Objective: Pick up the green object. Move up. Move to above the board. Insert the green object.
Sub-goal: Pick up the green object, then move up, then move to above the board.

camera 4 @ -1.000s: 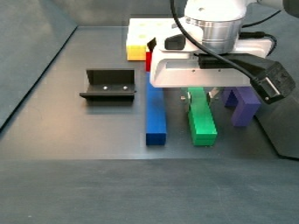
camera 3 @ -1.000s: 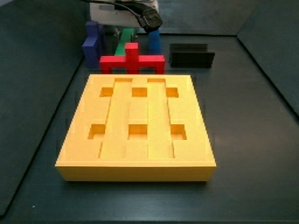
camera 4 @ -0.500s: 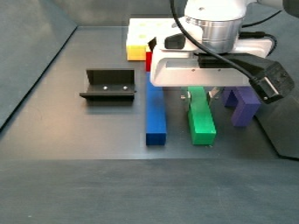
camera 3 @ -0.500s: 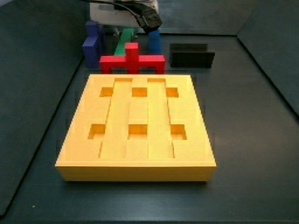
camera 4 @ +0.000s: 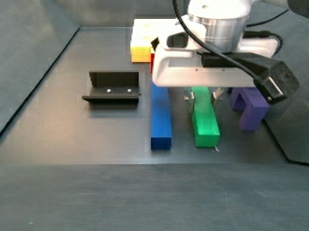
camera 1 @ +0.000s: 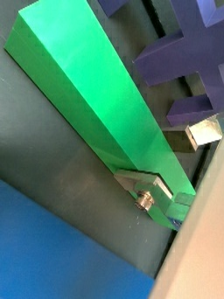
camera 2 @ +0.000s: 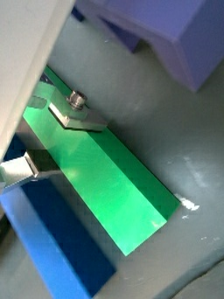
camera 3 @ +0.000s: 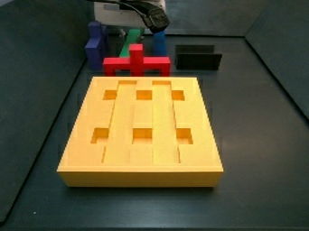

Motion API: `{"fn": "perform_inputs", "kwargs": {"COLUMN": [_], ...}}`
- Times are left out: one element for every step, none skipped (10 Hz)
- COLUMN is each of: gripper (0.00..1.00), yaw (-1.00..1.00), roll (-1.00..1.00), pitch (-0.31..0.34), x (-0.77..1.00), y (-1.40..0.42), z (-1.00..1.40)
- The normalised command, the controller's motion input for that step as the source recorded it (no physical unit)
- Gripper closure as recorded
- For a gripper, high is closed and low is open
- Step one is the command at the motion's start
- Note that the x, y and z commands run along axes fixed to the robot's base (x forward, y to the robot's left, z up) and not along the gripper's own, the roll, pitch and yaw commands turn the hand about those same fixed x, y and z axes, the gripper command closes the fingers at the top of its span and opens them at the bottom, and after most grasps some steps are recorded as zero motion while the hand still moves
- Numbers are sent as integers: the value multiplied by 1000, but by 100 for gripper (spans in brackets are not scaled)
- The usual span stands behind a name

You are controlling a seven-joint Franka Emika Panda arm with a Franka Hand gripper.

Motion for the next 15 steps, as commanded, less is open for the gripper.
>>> {"fn": "perform_inputs", "kwargs": {"gripper": [100,100,100,100,100,100,100,100,100,100,100,100,100,100,100], "yaw": [0,0,41,30,21,0,-3,-3,5,4,1,1,5,4,199], "roll": [0,0,7,25,47,0,-7,21,54,22,-1,9,16,11,-64], "pitch": [0,0,5,43,29,0,25,40,17,40,63,62,65,67,188], "x": [0,0,-18,-76,-46,0,-16,-45,-23,5,-2,1,25,39,281], "y": [0,0,58,40,14,0,-7,-7,-11,-7,-8,-12,-5,-1,-1400], "z": [0,833,841,560,359,1400,1400,1400,1400,1400,1400,1400,532,296,168]}}
